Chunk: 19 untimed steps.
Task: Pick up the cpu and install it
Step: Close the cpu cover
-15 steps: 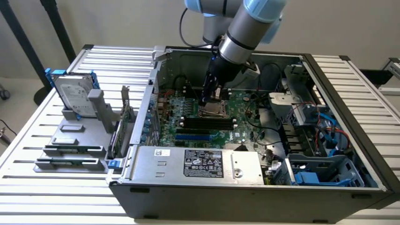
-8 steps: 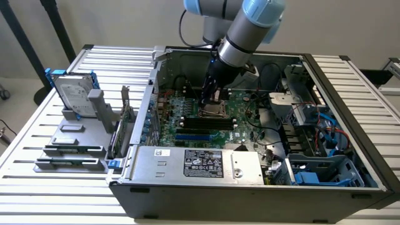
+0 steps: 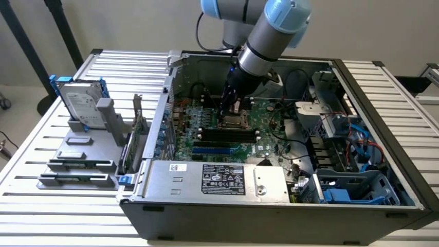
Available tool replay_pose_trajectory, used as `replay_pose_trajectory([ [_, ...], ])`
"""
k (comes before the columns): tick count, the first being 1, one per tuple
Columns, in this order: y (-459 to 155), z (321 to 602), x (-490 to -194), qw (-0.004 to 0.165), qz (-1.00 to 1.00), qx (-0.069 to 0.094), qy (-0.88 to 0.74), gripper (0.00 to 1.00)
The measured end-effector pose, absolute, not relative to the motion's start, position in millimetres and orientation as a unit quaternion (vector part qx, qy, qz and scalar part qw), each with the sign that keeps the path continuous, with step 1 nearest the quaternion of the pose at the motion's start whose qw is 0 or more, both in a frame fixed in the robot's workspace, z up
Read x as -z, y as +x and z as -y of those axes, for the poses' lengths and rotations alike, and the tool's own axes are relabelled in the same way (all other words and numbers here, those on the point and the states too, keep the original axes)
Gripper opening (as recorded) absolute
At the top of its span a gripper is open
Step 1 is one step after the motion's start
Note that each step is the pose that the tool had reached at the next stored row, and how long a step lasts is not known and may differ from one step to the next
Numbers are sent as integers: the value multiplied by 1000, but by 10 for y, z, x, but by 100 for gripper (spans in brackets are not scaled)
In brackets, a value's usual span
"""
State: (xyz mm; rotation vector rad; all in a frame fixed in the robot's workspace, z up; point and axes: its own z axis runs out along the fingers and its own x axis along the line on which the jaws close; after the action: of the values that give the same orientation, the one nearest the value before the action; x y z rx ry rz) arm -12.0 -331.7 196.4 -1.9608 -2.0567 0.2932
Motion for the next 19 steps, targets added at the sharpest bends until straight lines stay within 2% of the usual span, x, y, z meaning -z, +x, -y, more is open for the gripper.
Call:
replay_pose_trajectory([
  [19,-282,3324,-2122,152,711,-106,-678,11],
])
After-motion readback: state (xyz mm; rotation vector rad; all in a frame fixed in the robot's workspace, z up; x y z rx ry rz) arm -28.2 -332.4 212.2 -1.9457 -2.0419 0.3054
